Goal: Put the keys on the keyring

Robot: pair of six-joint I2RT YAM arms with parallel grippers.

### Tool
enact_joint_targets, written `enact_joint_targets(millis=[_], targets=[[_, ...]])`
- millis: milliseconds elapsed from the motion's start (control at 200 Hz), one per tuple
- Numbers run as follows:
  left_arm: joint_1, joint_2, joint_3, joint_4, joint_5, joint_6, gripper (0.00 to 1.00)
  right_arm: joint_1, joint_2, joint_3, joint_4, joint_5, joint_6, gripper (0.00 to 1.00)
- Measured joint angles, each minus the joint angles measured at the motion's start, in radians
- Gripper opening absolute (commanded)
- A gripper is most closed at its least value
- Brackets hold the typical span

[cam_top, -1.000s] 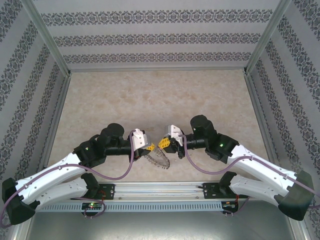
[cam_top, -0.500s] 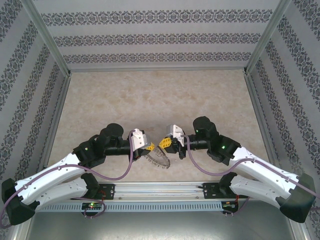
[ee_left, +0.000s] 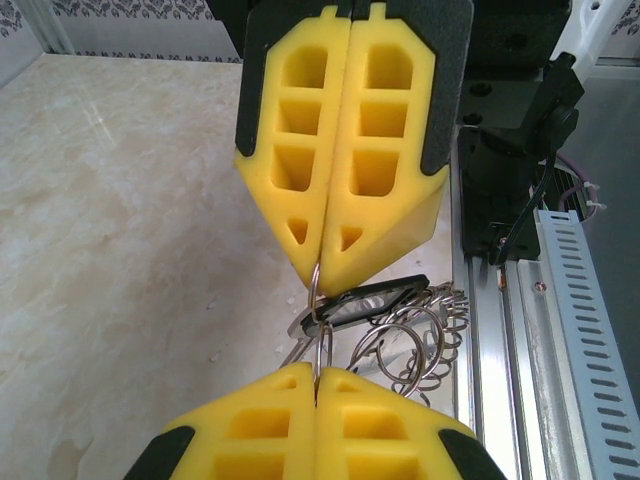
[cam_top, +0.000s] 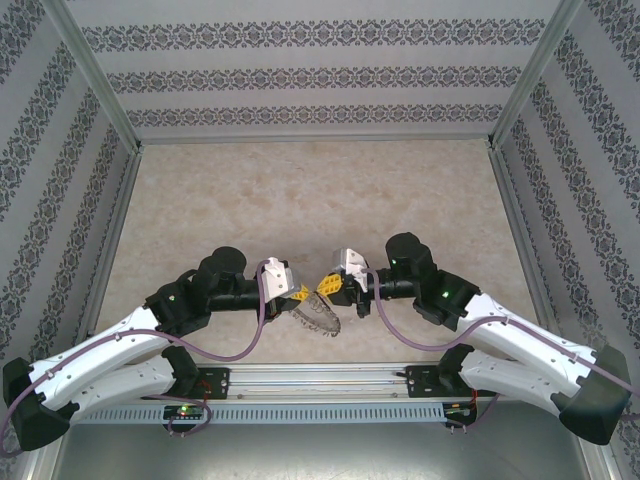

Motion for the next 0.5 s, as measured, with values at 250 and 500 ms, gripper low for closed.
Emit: enact_joint_targets(millis=[250,500], targets=[[0.000,0.000,0.000,0.000,0.000,0.002,0.00,0.006,0.002,-0.001,0.003,0.000,0.003,0.00],[0.000,0.000,0.000,0.000,0.000,0.003,0.00,0.006,-0.008,-0.005,0.002,0.000,0.006,0.00]])
